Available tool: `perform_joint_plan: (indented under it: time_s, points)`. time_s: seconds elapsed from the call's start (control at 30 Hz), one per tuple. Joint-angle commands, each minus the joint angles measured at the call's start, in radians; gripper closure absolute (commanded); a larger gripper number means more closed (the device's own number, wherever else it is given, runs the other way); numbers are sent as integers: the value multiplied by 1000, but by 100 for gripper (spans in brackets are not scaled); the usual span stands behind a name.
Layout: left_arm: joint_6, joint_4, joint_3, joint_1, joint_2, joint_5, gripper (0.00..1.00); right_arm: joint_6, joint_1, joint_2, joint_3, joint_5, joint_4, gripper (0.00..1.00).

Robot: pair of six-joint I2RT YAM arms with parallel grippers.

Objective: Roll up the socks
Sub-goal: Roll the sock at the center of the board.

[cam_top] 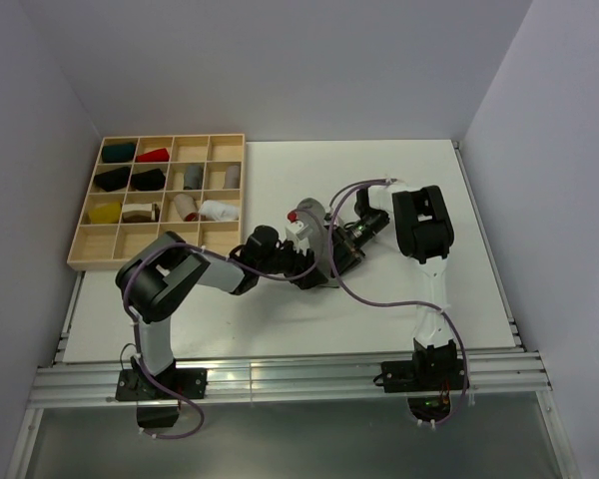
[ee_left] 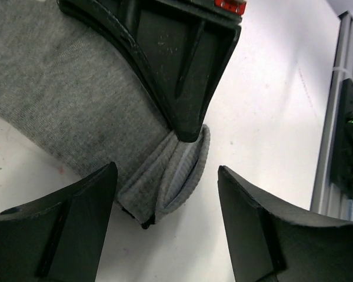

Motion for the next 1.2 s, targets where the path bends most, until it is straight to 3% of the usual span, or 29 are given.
perform_joint_plan:
  time_s: [0.0,0.37,0.73,1.0,1.03,1.1,1.13,1.17]
  points:
    - [69,-30,37,-21,4,-51,26,5,-14,11,41,-12,-22,80]
    - [54,-33,43,-23,18,-49,32,31,-27,22,44,4,1,80]
    - [-26,-47,52,-24,53,-66,48,98,-27,-10,10,62,83,81]
    - [-41,-160,83,-32,82,-137,75,161,-27,-67,-28,111,163,82]
    - [-41,-198,94,-35,84,-154,85,169,-27,-96,-46,126,200,82]
    - [-47,-256,113,-46,95,-180,91,187,-25,-125,-60,169,226,83]
    - [-47,-308,136,-49,98,-192,100,192,-25,-137,-74,183,252,84]
    - [-59,-341,146,-54,101,-201,100,195,-25,-168,-80,195,264,84]
